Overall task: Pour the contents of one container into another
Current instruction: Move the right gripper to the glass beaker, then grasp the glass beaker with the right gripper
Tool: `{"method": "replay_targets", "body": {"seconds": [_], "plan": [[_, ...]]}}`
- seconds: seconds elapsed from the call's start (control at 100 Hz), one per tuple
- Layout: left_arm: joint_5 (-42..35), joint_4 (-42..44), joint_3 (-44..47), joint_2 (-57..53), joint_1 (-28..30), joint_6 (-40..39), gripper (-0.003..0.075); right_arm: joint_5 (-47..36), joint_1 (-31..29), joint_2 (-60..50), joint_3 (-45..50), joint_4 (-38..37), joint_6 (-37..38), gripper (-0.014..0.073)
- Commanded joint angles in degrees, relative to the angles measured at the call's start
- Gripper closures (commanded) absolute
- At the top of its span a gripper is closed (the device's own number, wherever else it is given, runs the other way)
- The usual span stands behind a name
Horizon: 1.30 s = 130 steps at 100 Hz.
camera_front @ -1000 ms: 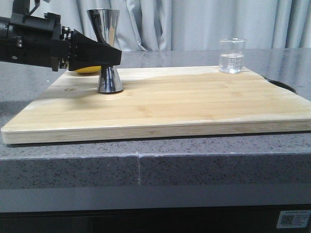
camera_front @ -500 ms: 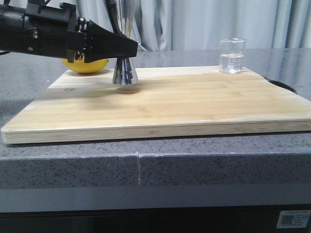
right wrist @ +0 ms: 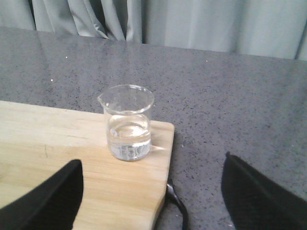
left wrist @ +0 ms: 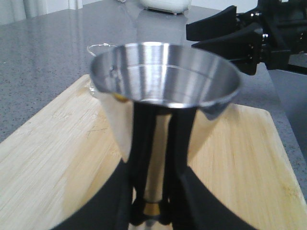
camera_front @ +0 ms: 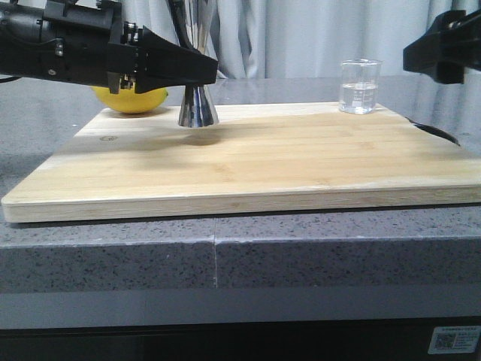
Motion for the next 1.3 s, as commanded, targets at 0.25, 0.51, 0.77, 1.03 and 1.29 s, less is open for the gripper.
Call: {"method": "replay_targets", "body": {"seconds": [0.25, 0.51, 0.77, 1.03, 1.29], "plan": [[6.49, -4.29, -1.63, -3.29, -0.58, -0.6, 0.0739, -17.86, 0.03, 7.75, -1.33, -0.21, 1.85, 0.0063], [6.49, -4.29, -1.63, -3.29, -0.58, -0.6, 0.0739, -20.46, 0.03, 11.62, -3.43, -1.4, 1.85, 0.0063], [6.49, -4.29, -1.63, -3.29, -0.58, -0.6, 0.0739, -17.58, 0.03, 13.87, -8.32, -2.56, 1.94, 0.0063], [6.49, -4.44, -1.63, -3.29, -0.58, -0.6, 0.0739, -17.45, 0.03, 17.69, -11.61, -4.52, 4.47, 0.0063], [6.49, -4.44, -1.63, -3.29, -0.58, -0.6, 0.0739, -16.66, 0.03, 20.5, -14.76, -5.22, 5.33, 0.0063]]}}
